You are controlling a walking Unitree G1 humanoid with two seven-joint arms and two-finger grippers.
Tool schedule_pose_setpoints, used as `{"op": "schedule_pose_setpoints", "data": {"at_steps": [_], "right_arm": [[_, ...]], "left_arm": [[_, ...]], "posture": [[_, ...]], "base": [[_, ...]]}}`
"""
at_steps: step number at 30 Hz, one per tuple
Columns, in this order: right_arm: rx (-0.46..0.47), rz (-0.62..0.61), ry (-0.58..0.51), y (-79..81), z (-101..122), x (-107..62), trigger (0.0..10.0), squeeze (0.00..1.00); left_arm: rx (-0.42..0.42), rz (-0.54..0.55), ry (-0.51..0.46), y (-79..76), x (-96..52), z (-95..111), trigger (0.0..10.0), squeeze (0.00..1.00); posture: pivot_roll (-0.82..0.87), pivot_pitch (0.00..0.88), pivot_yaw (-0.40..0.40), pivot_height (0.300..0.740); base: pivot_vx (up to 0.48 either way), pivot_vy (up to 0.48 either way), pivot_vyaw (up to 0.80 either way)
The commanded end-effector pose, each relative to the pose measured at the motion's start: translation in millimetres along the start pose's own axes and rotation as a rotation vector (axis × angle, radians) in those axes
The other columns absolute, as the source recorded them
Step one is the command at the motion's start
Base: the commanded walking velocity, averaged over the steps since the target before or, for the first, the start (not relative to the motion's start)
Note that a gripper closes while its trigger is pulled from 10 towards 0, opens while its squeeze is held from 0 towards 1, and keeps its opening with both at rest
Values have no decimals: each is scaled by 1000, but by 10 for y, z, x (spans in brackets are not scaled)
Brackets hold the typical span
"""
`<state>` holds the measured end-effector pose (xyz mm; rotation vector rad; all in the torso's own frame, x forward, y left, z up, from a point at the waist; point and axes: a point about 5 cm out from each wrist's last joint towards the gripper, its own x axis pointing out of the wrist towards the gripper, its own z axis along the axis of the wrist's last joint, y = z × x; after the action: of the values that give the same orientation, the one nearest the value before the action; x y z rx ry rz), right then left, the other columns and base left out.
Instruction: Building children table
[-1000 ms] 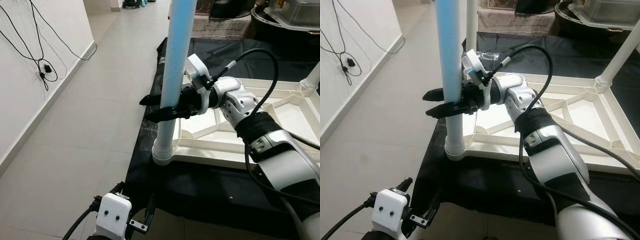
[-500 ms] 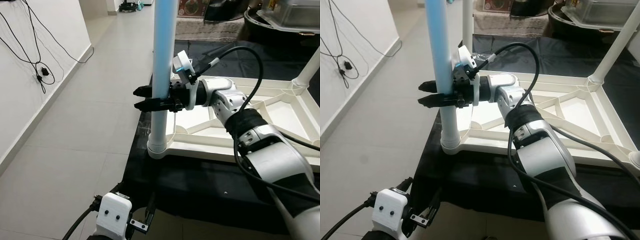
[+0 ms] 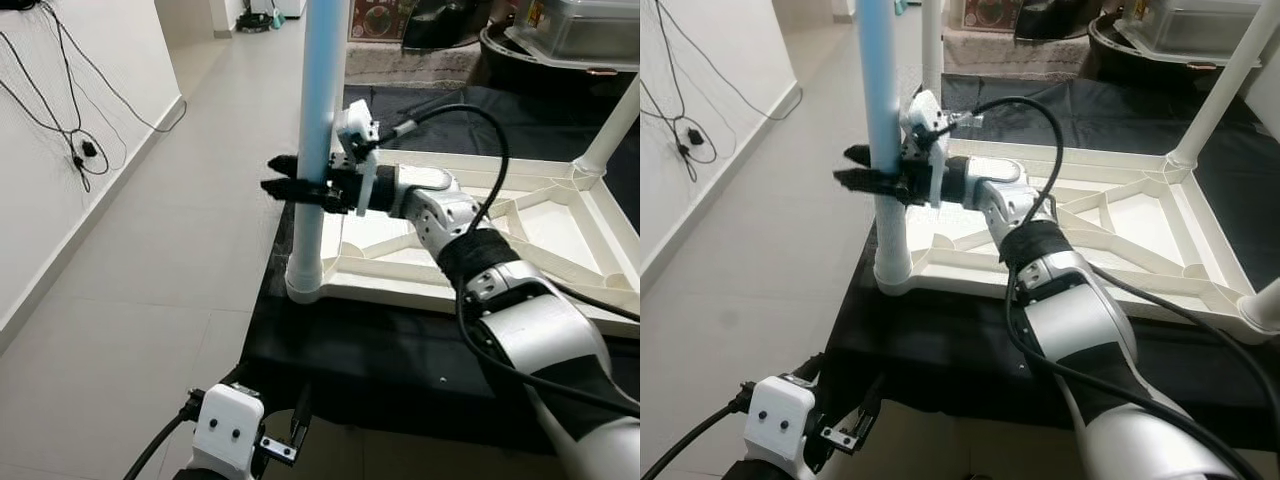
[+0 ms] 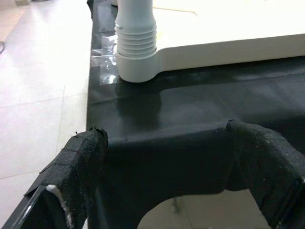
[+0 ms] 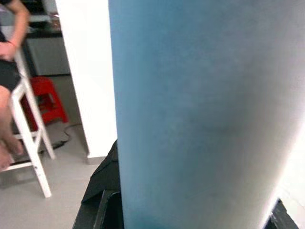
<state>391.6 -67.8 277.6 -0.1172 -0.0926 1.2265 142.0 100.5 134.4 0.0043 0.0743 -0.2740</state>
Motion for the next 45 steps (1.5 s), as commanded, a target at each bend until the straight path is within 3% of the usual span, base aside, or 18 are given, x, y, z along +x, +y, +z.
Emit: {"op": "schedule_pose_setpoints", "data": {"at_steps": [1, 2, 3, 6, 12, 13, 17, 18, 24, 27, 30, 33, 35, 38, 40, 42, 43, 45], "right_arm": [[74, -218, 175, -96, -389, -124, 10000, 0], [84, -302, 182, -131, -411, -134, 10000, 0], [84, -302, 182, -131, -411, -134, 10000, 0], [121, -557, 228, -220, -506, -186, 10000, 0], [232, -786, 198, -279, -558, -222, 10000, 0], [232, -786, 198, -279, -558, -222, 10000, 0], [169, -1144, 141, -311, -568, -307, 10000, 0], [166, -1186, 136, -303, -574, -316, 10000, 0], [79, -1353, 117, -241, -520, -284, 10000, 0], [91, -1518, 229, -256, -616, -354, 10000, 0], [123, -1536, 233, -254, -641, -362, 10000, 0], [110, -1635, 251, -255, -633, -407, 10000, 0], [105, -1807, 210, -244, -592, -494, 10000, 0], [126, -1878, 191, -237, -583, -536, 10000, 0], [80, -1972, 138, -232, -489, -578, 10000, 0], [80, -1972, 138, -232, -489, -578, 10000, 0], [1, -1998, 136, -223, -422, -564, 10000, 0], [1, -1998, 136, -223, -422, -564, 10000, 0]], "left_arm": [[3, 4, 27, 2, -5, -45, 10000, 0], [2, 4, 27, 2, -4, -48, 10000, 0], [2, 4, 27, 2, -4, -48, 10000, 0], [3, 2, 26, 0, 1, -52, 10000, 0], [3, 2, 25, -2, 4, -56, 10000, 0], [3, 2, 25, -2, 4, -56, 10000, 0], [3, 1, 27, 6, 9, -66, 10000, 0], [3, 0, 27, 8, 10, -66, 10000, 0], [5, -2, 26, 4, 10, -66, 10000, 0], [5, 0, 26, 3, 7, -66, 10000, 0], [4, 1, 24, 2, 5, -61, 10000, 0], [6, 0, 23, 0, 10, -56, 10000, 0], [6, -1, 23, -1, 16, -57, 10000, 0], [6, -1, 23, 1, 19, -54, 10000, 0], [8, -1, 22, 5, 23, -50, 10000, 0], [8, -1, 22, 5, 23, -50, 10000, 0], [8, -1, 22, 9, 26, -50, 10000, 0], [8, -1, 22, 9, 26, -50, 10000, 0]], "posture": [[101, 176, -20, 740], [101, 176, -20, 740], [101, 176, -20, 740], [97, 168, -19, 740], [97, 168, -19, 740], [97, 168, -19, 740], [98, 159, -20, 740], [98, 159, -20, 740], [103, 154, -19, 740], [103, 154, -19, 740], [103, 151, -24, 740], [106, 151, -22, 740], [106, 151, -22, 740], [108, 156, -21, 740], [108, 156, -21, 740], [108, 156, -21, 740], [113, 158, -23, 740], [113, 158, -23, 740]], "base": [[0, 0, 0], [0, 0, 0], [0, 0, 0], [0, 0, 0], [0, 0, 0], [0, 0, 0], [0, 0, 0], [0, 0, 0], [0, 0, 0], [0, 0, 0], [0, 0, 0], [0, 0, 0], [0, 0, 0], [0, 0, 0], [0, 0, 0], [0, 0, 0], [0, 0, 0], [0, 0, 0]]}}
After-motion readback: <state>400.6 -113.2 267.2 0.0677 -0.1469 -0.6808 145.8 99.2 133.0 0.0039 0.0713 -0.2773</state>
